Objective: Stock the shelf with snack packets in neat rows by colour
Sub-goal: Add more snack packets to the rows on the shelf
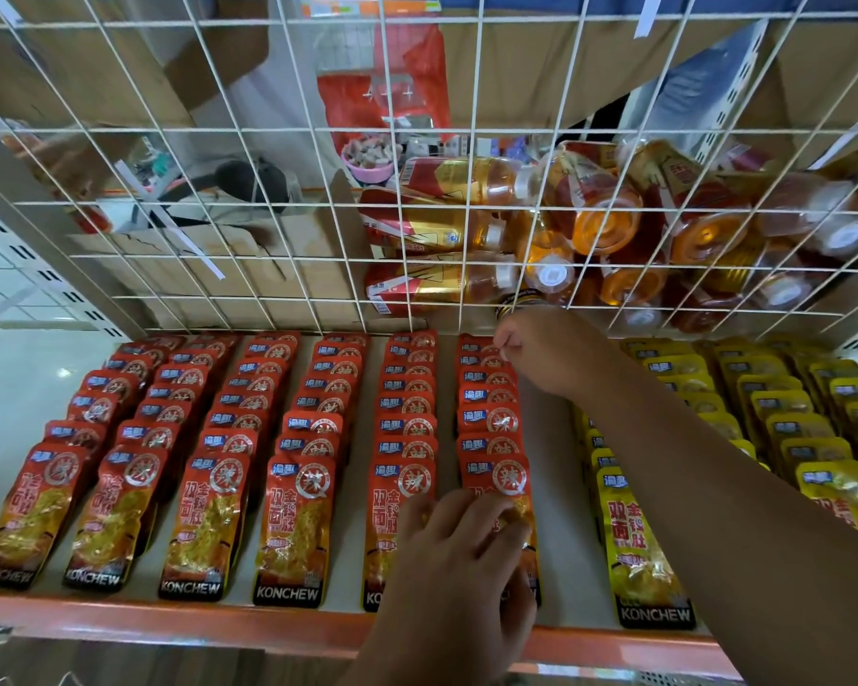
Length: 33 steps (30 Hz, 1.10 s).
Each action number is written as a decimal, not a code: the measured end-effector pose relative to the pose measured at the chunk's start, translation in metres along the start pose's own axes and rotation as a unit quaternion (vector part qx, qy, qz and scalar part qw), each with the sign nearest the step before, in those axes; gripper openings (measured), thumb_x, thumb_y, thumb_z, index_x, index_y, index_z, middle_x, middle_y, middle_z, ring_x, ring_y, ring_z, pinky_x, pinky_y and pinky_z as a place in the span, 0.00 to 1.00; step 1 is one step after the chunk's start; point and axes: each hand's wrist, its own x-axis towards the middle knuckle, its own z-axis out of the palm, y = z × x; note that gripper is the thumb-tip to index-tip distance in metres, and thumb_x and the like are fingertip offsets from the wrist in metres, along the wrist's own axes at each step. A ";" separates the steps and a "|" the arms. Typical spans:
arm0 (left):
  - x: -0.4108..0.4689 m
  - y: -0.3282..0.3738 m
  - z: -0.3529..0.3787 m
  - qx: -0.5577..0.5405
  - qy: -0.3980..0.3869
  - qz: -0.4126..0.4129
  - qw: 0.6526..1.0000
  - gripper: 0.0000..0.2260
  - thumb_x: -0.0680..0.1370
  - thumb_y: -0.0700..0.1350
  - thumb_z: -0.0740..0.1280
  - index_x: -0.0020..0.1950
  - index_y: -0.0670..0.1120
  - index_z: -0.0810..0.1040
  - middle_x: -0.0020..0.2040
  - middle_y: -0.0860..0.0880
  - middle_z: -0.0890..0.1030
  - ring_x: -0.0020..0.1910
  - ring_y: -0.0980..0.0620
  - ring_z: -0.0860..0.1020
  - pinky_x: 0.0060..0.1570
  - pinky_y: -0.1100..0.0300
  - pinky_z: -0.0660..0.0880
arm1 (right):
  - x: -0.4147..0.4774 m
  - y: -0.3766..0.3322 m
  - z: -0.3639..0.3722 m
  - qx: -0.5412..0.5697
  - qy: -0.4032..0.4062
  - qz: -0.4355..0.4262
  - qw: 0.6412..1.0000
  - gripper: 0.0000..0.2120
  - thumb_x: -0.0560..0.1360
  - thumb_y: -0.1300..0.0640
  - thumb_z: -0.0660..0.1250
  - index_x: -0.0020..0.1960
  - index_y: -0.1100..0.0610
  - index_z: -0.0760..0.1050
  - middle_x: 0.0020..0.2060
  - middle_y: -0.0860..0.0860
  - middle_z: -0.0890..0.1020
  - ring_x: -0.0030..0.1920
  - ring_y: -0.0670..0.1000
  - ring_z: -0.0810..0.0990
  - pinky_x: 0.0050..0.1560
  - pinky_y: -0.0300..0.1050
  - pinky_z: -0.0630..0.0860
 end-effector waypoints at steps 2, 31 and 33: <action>0.000 0.000 0.000 -0.002 0.002 0.001 1.000 0.17 0.73 0.58 0.69 0.60 0.56 0.79 0.62 0.57 0.78 0.61 0.55 0.76 0.60 0.47 0.74 | 0.005 -0.001 0.001 -0.016 -0.011 0.002 1.000 0.09 0.80 0.56 0.65 0.56 0.53 0.82 0.55 0.52 0.82 0.54 0.53 0.81 0.54 0.48 0.79; 0.001 0.000 0.002 0.000 0.005 -0.003 1.000 0.17 0.72 0.59 0.69 0.59 0.56 0.80 0.62 0.57 0.78 0.61 0.55 0.77 0.59 0.45 0.77 | 0.022 0.008 0.007 -0.006 -0.068 0.055 0.996 0.16 0.82 0.60 0.60 0.67 0.53 0.78 0.65 0.53 0.77 0.63 0.54 0.76 0.59 0.43 0.71; 0.001 0.000 0.002 -0.004 0.011 -0.003 1.000 0.17 0.71 0.58 0.70 0.58 0.56 0.80 0.61 0.57 0.79 0.60 0.55 0.77 0.58 0.45 0.77 | 0.022 0.009 0.008 0.000 -0.064 0.057 0.996 0.16 0.81 0.60 0.61 0.66 0.51 0.78 0.64 0.53 0.77 0.63 0.54 0.77 0.60 0.45 0.73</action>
